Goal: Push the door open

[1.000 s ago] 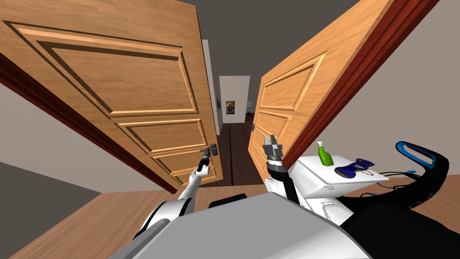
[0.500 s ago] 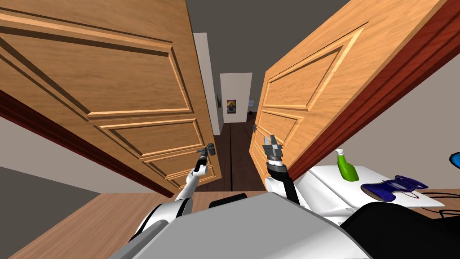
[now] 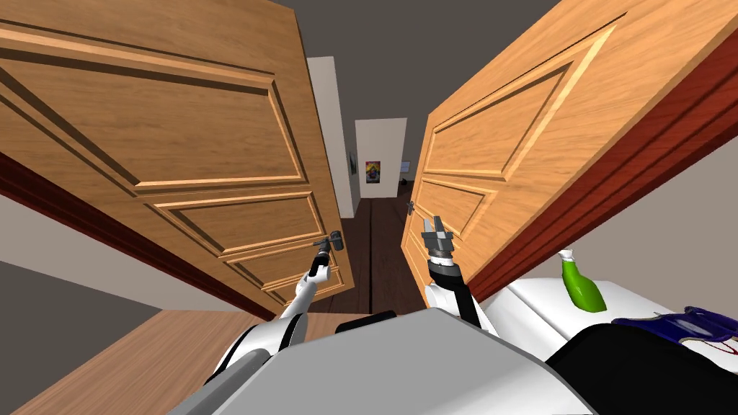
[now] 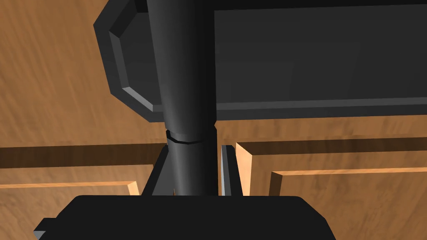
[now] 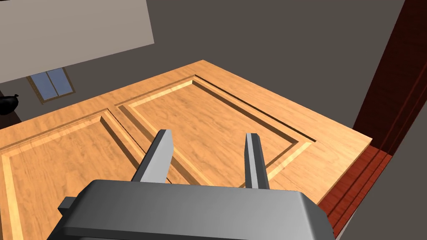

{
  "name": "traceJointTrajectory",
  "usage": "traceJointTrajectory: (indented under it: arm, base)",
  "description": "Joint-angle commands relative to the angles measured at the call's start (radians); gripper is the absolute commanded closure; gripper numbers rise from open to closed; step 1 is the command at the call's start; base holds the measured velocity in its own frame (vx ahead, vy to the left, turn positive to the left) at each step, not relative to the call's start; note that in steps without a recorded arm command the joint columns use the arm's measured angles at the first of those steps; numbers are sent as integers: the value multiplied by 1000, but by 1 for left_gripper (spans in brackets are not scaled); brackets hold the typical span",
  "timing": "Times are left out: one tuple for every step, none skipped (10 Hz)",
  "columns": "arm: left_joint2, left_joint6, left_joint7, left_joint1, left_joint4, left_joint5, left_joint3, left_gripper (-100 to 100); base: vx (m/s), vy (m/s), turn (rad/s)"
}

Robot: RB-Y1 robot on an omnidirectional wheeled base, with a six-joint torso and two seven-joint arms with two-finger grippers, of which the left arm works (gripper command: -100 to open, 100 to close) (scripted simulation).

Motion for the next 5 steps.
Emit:
traceJointTrajectory:
  arm:
    - [3, 15, -5, 16, -44, 0, 4, 100]
    - [11, 15, -10, 18, -42, 7, 24, 100]
    - [11, 15, -10, 18, -44, 7, 24, 100]
    - [11, 15, -10, 18, -42, 7, 24, 100]
    - [19, 15, -16, 19, -41, 13, 44, 100]
  base:
    - [0, 17, -10]
    - [74, -60, 44]
    - [97, -94, 85]
    - [55, -62, 23]
    - [121, -103, 52]
